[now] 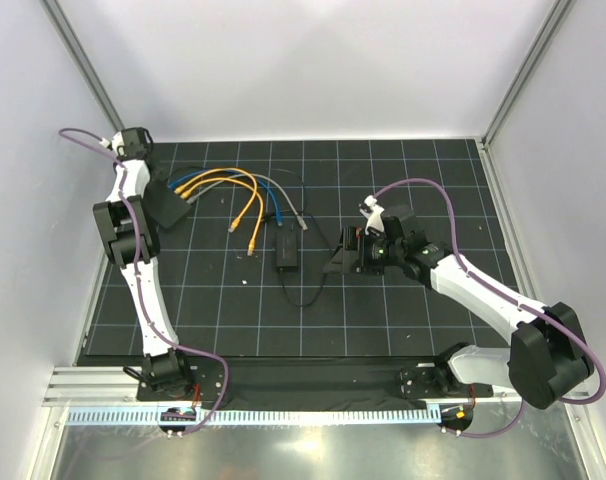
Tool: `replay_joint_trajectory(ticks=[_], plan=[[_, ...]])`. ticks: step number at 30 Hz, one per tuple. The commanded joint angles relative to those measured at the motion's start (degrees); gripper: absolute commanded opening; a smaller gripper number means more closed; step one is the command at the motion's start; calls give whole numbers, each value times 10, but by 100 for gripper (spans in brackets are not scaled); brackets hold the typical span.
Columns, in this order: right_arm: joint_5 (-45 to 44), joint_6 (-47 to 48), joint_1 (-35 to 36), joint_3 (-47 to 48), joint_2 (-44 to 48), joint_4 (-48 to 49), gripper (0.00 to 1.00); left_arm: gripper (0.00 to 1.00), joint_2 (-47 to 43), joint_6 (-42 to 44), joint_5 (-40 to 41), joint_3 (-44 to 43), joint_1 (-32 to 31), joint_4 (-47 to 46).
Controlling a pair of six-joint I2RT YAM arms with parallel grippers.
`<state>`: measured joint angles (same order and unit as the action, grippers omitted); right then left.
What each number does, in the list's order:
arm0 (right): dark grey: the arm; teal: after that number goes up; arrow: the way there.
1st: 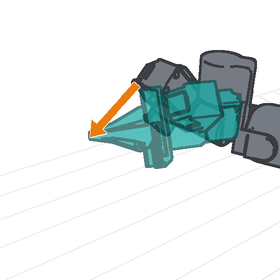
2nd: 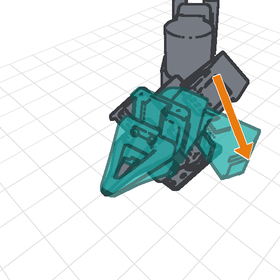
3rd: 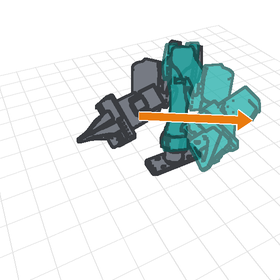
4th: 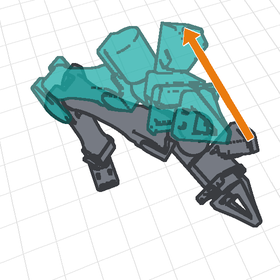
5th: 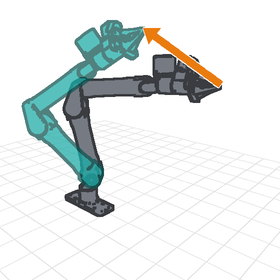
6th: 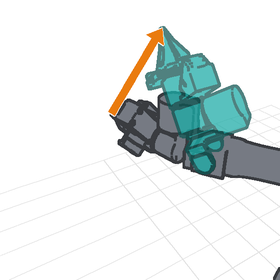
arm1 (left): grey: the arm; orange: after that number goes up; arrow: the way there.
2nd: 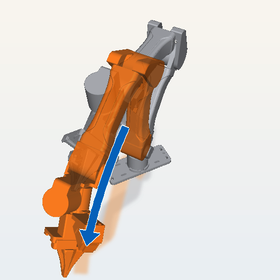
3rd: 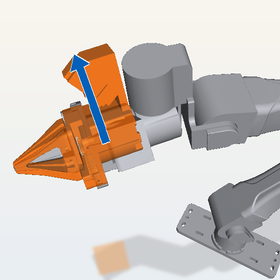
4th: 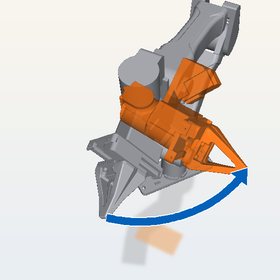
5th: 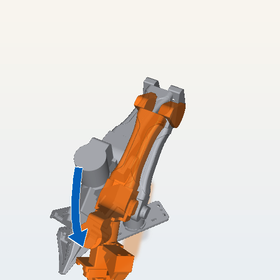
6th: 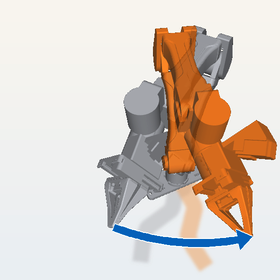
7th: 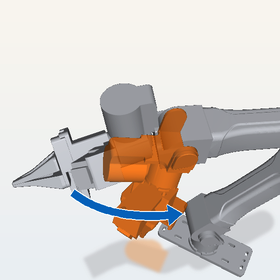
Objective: Pull the plug from the switch port
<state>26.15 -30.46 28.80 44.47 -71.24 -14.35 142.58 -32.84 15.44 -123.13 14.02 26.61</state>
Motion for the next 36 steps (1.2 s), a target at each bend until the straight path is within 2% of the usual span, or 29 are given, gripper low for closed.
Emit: replay_joint_trajectory(ticks=[1,8,14,22,27,30,33,35,36], plan=[[4,-8,-1,16,5,24,100,55,14,-15,-28,-16,3,45],[0,-1,-1,19,2,19,100,50,-9,-21,-54,23,3,70],[0,0,-1,63,-57,13,100,49,-50,-23,-104,91,3,66],[-36,-50,44,133,-121,94,97,46,-84,-20,-175,144,-3,67],[-58,-79,94,227,-243,137,93,47,-147,-33,-107,175,-7,84],[-109,-85,128,281,-295,139,92,52,-208,-36,-34,201,-9,84],[-143,-78,150,338,-339,140,93,55,-251,-49,-14,217,-15,102],[-177,-59,157,373,-389,140,100,59,-298,-56,-1,240,-22,104],[-189,-52,161,414,-406,136,100,60,-312,-64,3,246,-24,109]])
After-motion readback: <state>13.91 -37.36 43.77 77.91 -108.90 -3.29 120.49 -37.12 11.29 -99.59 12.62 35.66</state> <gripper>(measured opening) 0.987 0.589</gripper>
